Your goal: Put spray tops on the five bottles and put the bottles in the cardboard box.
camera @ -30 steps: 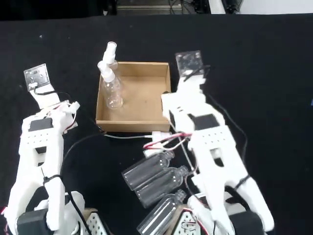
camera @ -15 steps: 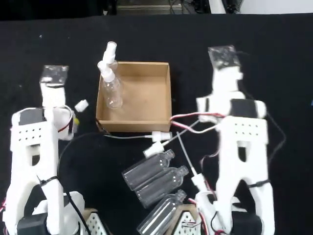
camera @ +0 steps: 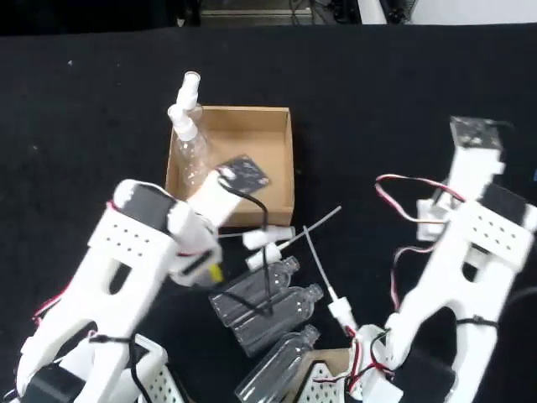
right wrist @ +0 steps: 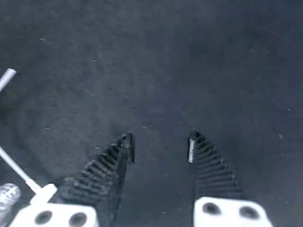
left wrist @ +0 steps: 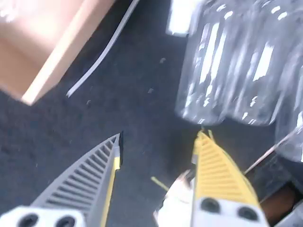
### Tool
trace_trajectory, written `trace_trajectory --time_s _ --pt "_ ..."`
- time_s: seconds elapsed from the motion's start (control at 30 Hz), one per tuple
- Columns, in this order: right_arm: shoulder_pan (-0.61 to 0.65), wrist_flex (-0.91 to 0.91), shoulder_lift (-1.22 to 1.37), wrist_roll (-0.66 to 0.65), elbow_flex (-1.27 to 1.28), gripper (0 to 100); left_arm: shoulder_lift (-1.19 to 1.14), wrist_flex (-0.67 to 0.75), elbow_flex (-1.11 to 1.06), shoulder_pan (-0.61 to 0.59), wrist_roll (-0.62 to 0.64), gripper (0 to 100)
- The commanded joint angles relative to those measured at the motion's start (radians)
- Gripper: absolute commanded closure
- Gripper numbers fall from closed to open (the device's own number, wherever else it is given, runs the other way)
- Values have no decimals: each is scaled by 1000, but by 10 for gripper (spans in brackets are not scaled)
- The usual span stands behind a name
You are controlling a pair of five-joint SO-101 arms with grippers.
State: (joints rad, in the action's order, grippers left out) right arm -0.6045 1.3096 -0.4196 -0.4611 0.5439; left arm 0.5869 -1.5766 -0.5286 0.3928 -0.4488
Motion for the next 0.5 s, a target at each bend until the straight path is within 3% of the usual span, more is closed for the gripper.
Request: trace_trajectory --time_s 0.0,0.2,0.47 --pt "-75 2 5 -57 2 821 25 69 24 110 106 679" --pt "-127 2 5 -106 53 821 23 322 -110 153 130 673" --pt "-153 2 5 -150 97 821 -152 442 -151 200 167 680"
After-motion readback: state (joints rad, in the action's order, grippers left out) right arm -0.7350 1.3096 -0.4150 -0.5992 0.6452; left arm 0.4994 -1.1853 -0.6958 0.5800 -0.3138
